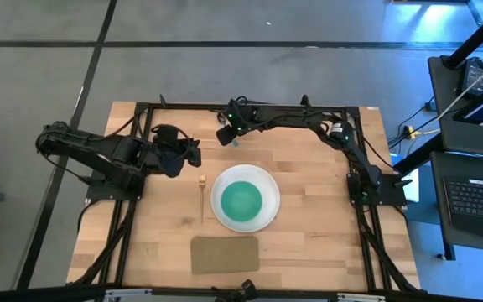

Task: Set table place
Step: Put the blue spoon into the blue bowl

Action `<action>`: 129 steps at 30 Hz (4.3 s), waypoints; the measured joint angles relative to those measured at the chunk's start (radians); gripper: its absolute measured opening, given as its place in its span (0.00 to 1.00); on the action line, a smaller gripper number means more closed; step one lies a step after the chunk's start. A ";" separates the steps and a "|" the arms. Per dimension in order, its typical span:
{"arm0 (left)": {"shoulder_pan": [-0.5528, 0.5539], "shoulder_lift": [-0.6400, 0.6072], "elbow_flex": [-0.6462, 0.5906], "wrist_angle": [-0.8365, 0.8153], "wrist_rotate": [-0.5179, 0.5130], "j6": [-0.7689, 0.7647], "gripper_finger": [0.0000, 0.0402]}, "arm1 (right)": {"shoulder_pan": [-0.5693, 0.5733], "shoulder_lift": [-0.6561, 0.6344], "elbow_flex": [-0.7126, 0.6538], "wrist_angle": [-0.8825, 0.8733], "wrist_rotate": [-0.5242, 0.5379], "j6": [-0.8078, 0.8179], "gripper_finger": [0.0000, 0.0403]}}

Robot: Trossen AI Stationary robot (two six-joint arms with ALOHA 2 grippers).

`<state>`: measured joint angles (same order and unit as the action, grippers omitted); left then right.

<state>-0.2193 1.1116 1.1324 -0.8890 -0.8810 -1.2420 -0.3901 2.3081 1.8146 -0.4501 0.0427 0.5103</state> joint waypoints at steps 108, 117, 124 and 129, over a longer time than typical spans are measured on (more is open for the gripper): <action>0.797 0.651 -0.001 0.546 0.815 0.206 0.28 | 0.083 -0.828 0.129 -0.759 -0.163 -0.336 0.29; 0.830 0.698 0.000 0.546 0.877 0.224 0.28 | 0.082 -0.829 0.075 -0.753 -0.163 -0.357 0.29; 0.839 0.788 0.006 0.579 0.907 0.226 0.28 | 0.081 -0.828 0.058 -0.736 -0.164 -0.359 0.29; 0.854 0.835 0.094 0.576 0.911 0.240 0.28 | 0.079 -0.828 0.058 -0.735 -0.164 -0.365 0.29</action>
<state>0.6347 1.9470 1.2263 -0.3129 0.0297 -1.0016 -0.3108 1.4799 1.8725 -1.1853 -0.1217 0.1452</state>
